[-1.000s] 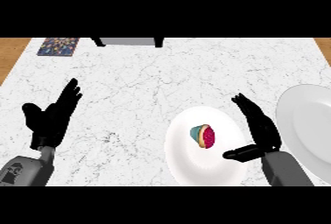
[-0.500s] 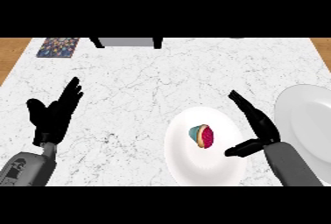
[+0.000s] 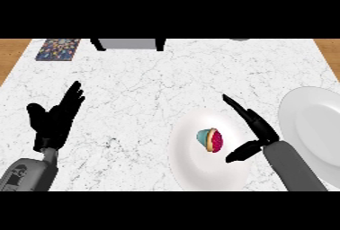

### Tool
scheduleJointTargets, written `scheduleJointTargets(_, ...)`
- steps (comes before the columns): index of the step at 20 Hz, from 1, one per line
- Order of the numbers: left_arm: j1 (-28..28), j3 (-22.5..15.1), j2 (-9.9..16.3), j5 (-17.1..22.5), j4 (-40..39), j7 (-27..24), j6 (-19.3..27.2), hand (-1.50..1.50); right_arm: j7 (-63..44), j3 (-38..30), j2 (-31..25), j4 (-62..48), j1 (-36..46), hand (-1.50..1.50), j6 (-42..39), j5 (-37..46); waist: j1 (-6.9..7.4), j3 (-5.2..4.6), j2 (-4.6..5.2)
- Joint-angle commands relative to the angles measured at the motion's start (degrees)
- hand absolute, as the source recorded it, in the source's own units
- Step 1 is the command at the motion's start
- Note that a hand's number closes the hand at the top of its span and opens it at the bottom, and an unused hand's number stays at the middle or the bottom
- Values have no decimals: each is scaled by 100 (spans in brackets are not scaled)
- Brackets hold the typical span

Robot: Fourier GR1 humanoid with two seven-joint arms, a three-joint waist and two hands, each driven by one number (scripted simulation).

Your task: Pick the cupcake from the plate and place it in the plate

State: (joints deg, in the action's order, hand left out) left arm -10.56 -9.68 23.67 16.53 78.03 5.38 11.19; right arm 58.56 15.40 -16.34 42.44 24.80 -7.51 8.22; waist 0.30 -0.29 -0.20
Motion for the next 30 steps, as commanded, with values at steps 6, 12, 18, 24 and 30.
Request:
scheduleJointTargets(6,-388,358,-323,-282,-492,-10,-271,0,-265,187,368,84,35,-150,509,966,-35,29,24)
scheduleJointTargets(12,582,231,-492,-625,479,122,-194,0,-889,-81,123,806,94,-150,-64,1046,-21,28,12)
scheduleJointTargets(18,327,703,-314,-563,755,599,-451,0,-1033,-165,558,389,231,-150,277,1506,2,30,15)
scheduleJointTargets(24,359,904,-426,-678,392,237,-849,0,-1376,-113,812,611,248,-150,362,1955,-8,29,16)
scheduleJointTargets(30,281,896,-640,-886,65,8,-700,0,-786,154,1033,76,509,150,580,2485,23,29,30)
